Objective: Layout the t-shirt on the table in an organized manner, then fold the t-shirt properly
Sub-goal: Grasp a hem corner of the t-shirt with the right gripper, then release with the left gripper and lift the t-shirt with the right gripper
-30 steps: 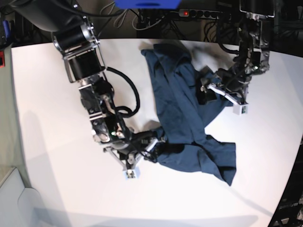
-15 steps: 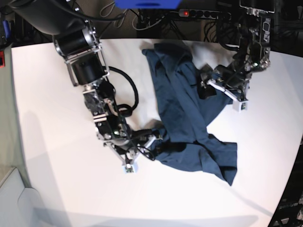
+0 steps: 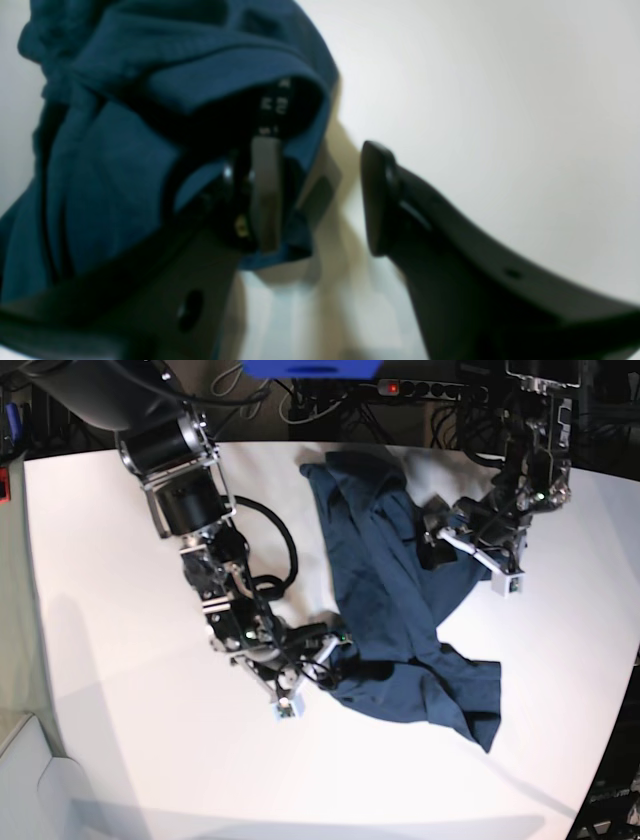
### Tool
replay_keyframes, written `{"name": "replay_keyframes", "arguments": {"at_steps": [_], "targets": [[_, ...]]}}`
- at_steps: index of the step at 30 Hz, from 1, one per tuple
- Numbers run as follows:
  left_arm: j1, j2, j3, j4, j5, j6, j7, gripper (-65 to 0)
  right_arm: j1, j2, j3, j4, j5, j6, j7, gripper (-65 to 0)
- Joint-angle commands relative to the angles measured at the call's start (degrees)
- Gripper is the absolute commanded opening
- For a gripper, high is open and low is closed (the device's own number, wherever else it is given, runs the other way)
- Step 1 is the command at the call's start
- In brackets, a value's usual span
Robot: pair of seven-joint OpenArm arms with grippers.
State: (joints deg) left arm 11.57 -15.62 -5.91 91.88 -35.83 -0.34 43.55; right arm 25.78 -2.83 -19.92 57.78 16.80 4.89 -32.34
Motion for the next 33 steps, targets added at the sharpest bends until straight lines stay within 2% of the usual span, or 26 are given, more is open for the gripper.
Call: {"name": "replay_keyframes", "arguments": {"at_steps": [1, 2, 6, 7, 11, 14, 16, 21, 28, 33], "targets": [[-0.36, -0.34, -0.20, 1.36, -0.34, 0.38, -0.25, -11.8, 1.69, -0.73, 0.01, 0.90, 0.48, 0.96, 1.08, -40.4], [-0.36, -0.34, -0.20, 1.53, -0.43, 0.38, -0.25, -11.8, 1.69, -0.73, 0.01, 0.81, 0.48, 0.96, 1.08, -43.0], [-0.28, -0.34, -0.20, 3.99, -0.43, 0.38, -0.25, -11.8, 2.04, -1.08, 0.01, -2.70, 0.48, 0.96, 1.08, -62.7], [-0.19, -0.34, -0.20, 4.70, -0.43, 0.38, -0.17, -11.8, 2.13, -1.08, -0.08, -3.49, 0.48, 0.96, 1.17, -65.0], [1.04, -0.34, -0.29, 8.74, -0.43, 0.38, -0.17, -11.8, 2.66, -0.99, -0.08, -3.41, 0.48, 0.96, 1.08, -65.0], [2.45, -0.25, -0.29, 12.26, -0.43, 0.47, -0.08, -11.8, 2.57, -0.64, 0.10, 1.78, 0.48, 0.96, -0.06, -65.0], [3.24, -0.25, -0.29, 14.28, -0.43, 0.47, -0.08, -11.8, 2.57, 0.59, 0.27, 7.85, 0.48, 0.96, -2.78, -65.0], [4.73, -0.25, -0.29, 15.33, -0.43, 0.47, -0.25, -11.8, 2.57, 0.85, 0.36, 22.88, 0.48, 0.96, -9.73, -65.0], [5.79, -0.25, -0.29, 16.12, -0.43, 0.47, -0.52, -11.8, 3.19, 0.85, 0.98, 39.32, 0.48, 0.96, -16.15, -65.0], [5.97, -0.25, -0.29, 16.65, -0.43, 0.47, -0.25, -11.8, 8.20, 0.85, 3.88, 45.74, 0.48, 0.96, -19.49, -65.0]]}}
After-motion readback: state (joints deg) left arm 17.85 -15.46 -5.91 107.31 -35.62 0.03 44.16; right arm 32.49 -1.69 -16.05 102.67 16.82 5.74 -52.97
